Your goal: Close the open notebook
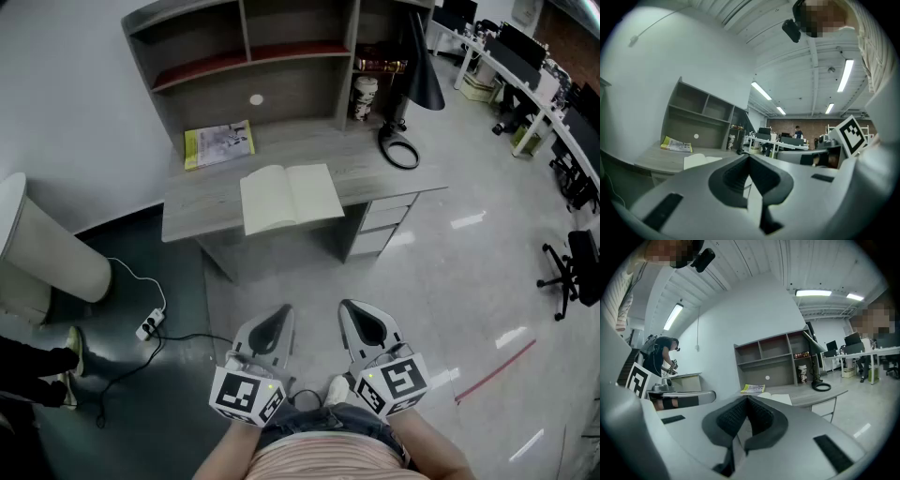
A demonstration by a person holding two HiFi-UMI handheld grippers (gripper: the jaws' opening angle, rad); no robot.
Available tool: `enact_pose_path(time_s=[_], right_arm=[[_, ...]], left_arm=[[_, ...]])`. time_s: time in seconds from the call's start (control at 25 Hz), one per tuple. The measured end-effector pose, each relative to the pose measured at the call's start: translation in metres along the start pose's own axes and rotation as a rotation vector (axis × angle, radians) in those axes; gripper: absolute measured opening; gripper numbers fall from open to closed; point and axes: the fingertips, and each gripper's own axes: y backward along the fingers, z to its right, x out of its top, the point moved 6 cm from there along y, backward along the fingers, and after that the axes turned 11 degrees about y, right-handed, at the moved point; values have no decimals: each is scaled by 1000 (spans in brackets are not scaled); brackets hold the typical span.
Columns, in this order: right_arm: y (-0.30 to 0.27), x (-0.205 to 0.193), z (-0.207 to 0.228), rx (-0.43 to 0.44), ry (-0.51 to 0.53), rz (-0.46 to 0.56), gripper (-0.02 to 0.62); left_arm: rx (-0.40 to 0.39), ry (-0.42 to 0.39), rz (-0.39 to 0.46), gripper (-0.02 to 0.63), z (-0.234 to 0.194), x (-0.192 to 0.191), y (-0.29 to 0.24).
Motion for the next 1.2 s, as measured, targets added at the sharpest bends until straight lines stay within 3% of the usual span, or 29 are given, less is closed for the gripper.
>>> enact_pose_path(time_s=[0.68,1.2], right_arm=[[-5,-8,-2,39,-49,-17,8],[45,-19,35,108,-55,-18,9]], left_arm=[[3,21,-14,11,-5,-3,-2],[91,-15,41,11,48,-12,-4]])
